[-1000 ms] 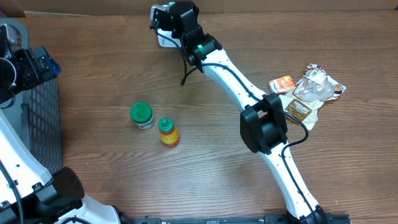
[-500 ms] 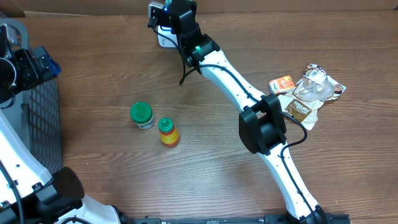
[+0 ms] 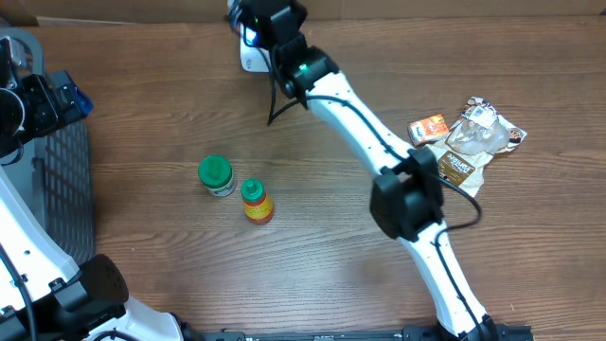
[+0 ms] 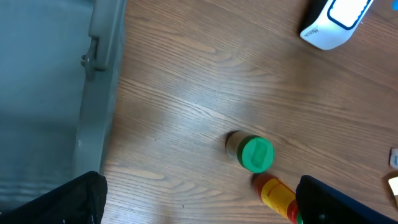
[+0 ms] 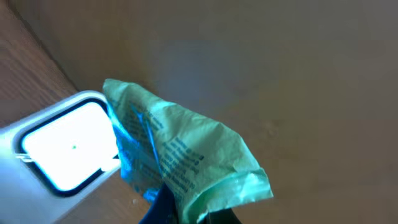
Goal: Scan the item barcode
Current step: 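Hold the wipes pack's barcode in front of the scanner with the right gripper, then carry the wipes pack right and release it onto the packet pile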
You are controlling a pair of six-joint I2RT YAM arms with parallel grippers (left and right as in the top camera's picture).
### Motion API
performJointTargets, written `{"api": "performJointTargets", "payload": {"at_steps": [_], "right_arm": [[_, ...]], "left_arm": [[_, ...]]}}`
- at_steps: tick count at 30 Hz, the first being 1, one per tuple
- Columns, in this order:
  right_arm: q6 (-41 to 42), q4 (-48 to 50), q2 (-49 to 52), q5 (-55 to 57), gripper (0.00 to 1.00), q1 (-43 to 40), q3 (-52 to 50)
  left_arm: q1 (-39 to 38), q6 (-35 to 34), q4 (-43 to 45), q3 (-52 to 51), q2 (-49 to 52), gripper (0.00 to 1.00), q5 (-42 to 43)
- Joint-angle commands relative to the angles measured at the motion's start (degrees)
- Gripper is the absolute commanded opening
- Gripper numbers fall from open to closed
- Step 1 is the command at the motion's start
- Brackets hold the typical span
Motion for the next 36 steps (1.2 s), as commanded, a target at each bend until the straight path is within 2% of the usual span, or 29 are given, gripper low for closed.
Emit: {"api": "performJointTargets", "payload": {"at_steps": [1,6,10,15,19,25,30,36], "right_arm": [[28.89,-9.09,-15.82,-0.83,0.04,-0.70,1.25],[42.07,-30.47,-26.45,-10.01,0.04,-0.94,1.25],[53.20,-46.18,-33.31,-13.14,0.04,-3.23,1.25],[65.02,-61.68,-35.76,-13.18,0.04,-10.80,1.25],[70.12,-70.82,-34.56,-16.83,0.04,-19.78,-0.07],[70.07,-74.05,-31.58,-21.33,0.04,-31.89,-8.24],[69.99,-68.30,-31.32,-21.68,0.04,-39.60,-21.44],[69.61,-60.61,-31.32,-21.70,0.04,-44.74,-33.44]], "left_arm": [[-0.07,1.09,0.02,-0.24,0.35,0.99,0.09],[-0.07,1.09,0.02,-0.24,0.35,0.99,0.09],[-0.07,1.09,0.02,-0.24,0.35,0.99,0.09],[-0.07,1.09,0.02,-0.24,0.35,1.00,0.09],[-0.07,1.09,0.02,-0.24,0.35,1.00,0.09],[-0.07,1.09,0.02,-0.24,0.35,1.00,0.09],[-0.07,1.09,0.02,-0.24,0.35,0.99,0.09],[-0.07,1.09,0.02,-0.24,0.35,1.00,0.11]]}}
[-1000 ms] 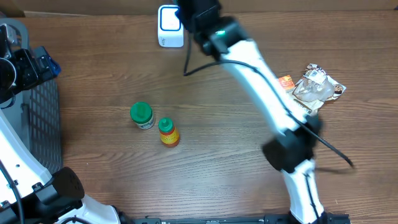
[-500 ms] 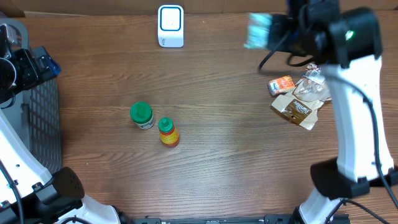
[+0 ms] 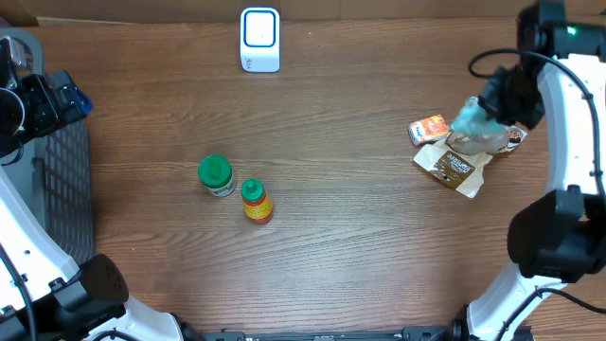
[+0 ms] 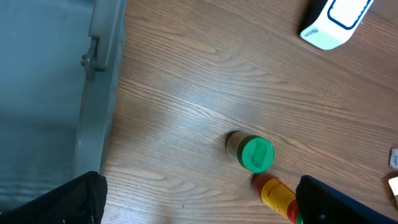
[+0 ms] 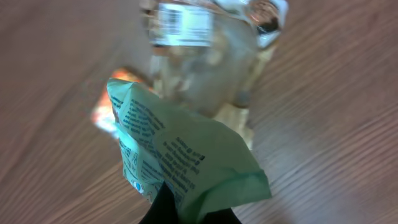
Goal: Scan the item barcode
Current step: 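Carry the wipes pack right and release it onto the packet pile, then move the right gripper over the red sauce bottle and descend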
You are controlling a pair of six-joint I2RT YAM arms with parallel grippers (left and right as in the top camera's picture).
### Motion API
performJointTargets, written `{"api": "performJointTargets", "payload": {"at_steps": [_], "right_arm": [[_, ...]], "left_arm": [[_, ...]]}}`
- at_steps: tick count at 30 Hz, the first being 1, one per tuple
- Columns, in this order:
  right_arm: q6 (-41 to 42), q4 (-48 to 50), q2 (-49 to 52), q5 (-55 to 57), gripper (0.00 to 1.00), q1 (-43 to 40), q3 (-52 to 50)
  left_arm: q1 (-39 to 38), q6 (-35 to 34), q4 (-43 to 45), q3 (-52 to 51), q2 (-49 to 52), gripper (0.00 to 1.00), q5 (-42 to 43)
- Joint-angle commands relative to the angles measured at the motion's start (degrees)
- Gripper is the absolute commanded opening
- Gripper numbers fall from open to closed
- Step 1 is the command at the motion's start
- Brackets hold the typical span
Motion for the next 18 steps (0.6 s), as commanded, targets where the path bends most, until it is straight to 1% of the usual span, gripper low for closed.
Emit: {"api": "performJointTargets", "payload": {"at_steps": [1,3,4,5,6,8,9,12,18], "right_arm": [[0.57,2.84,-0.44,-0.68,0.04,-1.79,-4.85],[-0.92,4.13,-0.44,-0.68,0.04,-2.29,-6.78],[-1.57,4.28,-0.44,-0.68,0.08,-2.38,-7.34],[-2.32,4.17,-0.44,-0.68,0.16,-2.40,-7.50],[-3.13,4.02,-0.44,-0.68,0.28,-2.38,-7.50],[-4.17,3.76,-0.48,-0.70,0.57,-2.38,-7.32],[-4.74,3.52,-0.48,-0.85,0.63,-2.38,-6.88],[-6.88,2.78,-0.52,-2.84,0.64,-2.27,-4.59],[-10.49,-3.15,-0.57,-7.13,0.64,-0.20,5.16]], "left_arm": [[-0.07,1.09,0.00,-0.24,0.35,0.99,0.11],[-0.07,1.09,0.00,-0.24,0.35,1.00,0.11],[-0.07,1.09,0.00,-0.24,0.35,0.99,0.11],[-0.07,1.09,0.00,-0.24,0.35,0.99,0.11],[-0.07,1.09,0.00,-0.24,0.35,1.00,0.11],[-0.07,1.09,0.00,-0.24,0.35,1.00,0.11],[-0.07,1.09,0.02,-0.24,0.35,0.99,0.11],[-0.07,1.09,0.00,-0.24,0.35,1.00,0.11],[-0.07,1.09,0.00,-0.24,0.35,1.00,0.11]]}}
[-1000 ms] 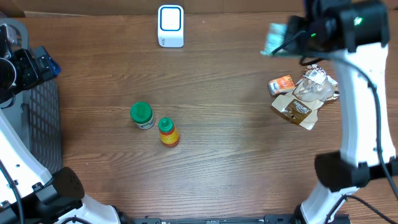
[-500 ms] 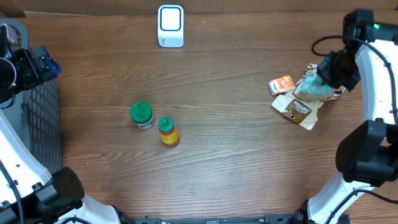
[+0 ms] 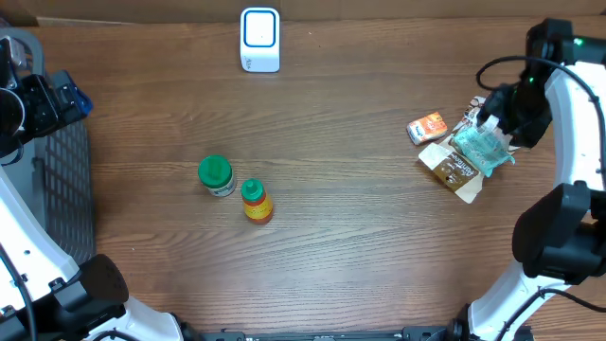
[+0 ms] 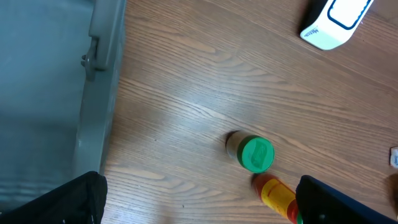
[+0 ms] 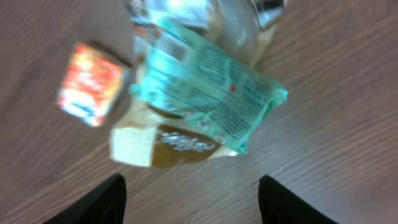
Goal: Scan the item barcode
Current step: 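Move the right gripper over the red sauce bottle and descend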
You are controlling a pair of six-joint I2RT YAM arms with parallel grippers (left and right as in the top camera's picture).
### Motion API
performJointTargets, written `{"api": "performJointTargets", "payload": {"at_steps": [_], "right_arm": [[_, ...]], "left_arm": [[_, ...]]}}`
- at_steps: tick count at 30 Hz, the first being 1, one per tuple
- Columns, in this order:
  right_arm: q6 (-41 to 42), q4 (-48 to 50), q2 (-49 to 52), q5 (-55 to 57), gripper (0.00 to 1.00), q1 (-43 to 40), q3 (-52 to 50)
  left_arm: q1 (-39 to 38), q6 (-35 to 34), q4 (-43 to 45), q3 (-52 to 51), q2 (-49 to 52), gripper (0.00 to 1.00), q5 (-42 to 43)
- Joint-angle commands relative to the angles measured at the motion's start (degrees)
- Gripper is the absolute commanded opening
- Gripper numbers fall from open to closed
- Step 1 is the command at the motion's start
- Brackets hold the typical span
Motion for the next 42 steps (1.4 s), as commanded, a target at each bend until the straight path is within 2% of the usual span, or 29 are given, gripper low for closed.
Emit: {"api": "performJointTargets", "payload": {"at_steps": [1,8,11,16,19,25,31,36,42], "right_arm": [[-4.74,-1.81,-0.59,-5.14,0.65,2.51,6.75],[-14.64,-2.23,-0.46,-21.51,0.67,13.27,8.50],[-17.57,-0.98,-0.46,-25.70,0.73,19.45,8.50],[-19.06,0.00,-0.46,-25.20,0.84,29.75,8.50],[-19.17,0.57,-0.46,-24.48,0.87,35.17,8.46],[-18.10,3.17,-0.46,-11.02,1.00,46.36,8.44],[-16.63,7.08,0.46,-0.17,1.00,55.41,8.44],[-12.55,10.49,2.73,-0.57,1.00,58.29,8.44],[-12.31,11.82,5.14,-5.03,1.00,59.32,8.44]], "left_arm": [[-0.07,1.09,0.00,-0.24,0.35,0.99,0.11],[-0.07,1.09,0.00,-0.24,0.35,0.99,0.11],[-0.07,1.09,0.00,-0.24,0.35,0.99,0.11],[-0.07,1.09,0.00,-0.24,0.35,1.00,0.11],[-0.07,1.09,0.00,-0.24,0.35,0.99,0.11],[-0.07,1.09,0.00,-0.24,0.35,0.99,0.11],[-0.07,1.09,0.00,-0.24,0.35,0.99,0.11],[-0.07,1.09,0.00,-0.24,0.35,0.99,0.11],[-0.07,1.09,0.00,-0.24,0.35,0.99,0.11]]}}
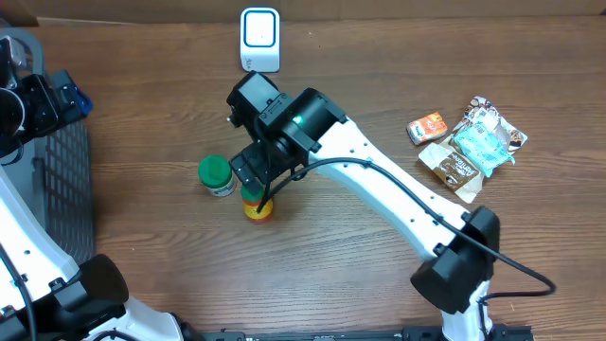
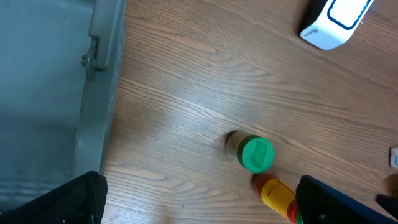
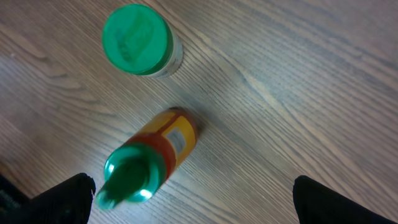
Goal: Scan the item barcode
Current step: 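Move the right gripper over the red sauce bottle and descend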
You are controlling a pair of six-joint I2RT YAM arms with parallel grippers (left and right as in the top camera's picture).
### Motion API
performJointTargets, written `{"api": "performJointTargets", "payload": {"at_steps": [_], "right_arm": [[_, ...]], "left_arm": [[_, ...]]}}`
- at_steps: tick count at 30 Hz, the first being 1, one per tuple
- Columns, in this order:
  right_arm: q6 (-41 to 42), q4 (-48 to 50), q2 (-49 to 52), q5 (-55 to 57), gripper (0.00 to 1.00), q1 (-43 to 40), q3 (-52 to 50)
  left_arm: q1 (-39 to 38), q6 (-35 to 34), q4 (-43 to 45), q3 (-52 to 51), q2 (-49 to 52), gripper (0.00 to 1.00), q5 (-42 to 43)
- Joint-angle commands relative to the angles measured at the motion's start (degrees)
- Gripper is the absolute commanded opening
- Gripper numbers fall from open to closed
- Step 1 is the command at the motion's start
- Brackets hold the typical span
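Observation:
An orange-and-yellow sauce bottle [image 3: 158,152] with a green cap stands at the centre-left of the table [image 1: 256,203]. My right gripper [image 3: 194,200] hangs over it, open, with the cap just inside the left finger and nothing held. A green-lidded jar [image 3: 138,40] stands right beside the bottle. The white scanner [image 1: 259,40] with a blue frame sits at the far edge. My left gripper [image 2: 202,200] is open and empty at the far left, by the grey basket. The jar [image 2: 255,153] and bottle [image 2: 277,194] show in its view.
A teal packet [image 1: 480,150] lies on a pile at the right with an orange packet [image 1: 428,127], a brown pouch [image 1: 453,169] and a clear bag [image 1: 494,119]. The grey basket [image 1: 59,189] runs along the left edge.
My right gripper was open above the teal packet on the right-hand pile. Now it is open over the sauce bottle at centre-left. The left arm has not moved.
My right gripper held the teal packet in front of the scanner. Then it held the packet over the pile at the right. Then the packet lay on the pile and the gripper was open. Now the gripper stands open over the sauce bottle.

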Motion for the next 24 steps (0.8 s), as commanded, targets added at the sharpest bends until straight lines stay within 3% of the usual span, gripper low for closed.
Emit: {"api": "performJointTargets", "payload": {"at_steps": [1,17,24], "right_arm": [[1.18,0.72,1.53,-2.67,1.00,0.66,0.83],[3.89,2.10,2.60,-4.50,1.00,3.17,-1.99],[4.00,6.19,2.71,-2.91,0.93,3.17,-8.28]], "left_arm": [[-0.07,1.09,0.00,-0.24,0.35,0.99,0.11],[-0.07,1.09,0.00,-0.24,0.35,0.99,0.11],[-0.07,1.09,0.00,-0.24,0.35,0.99,0.11]]}}
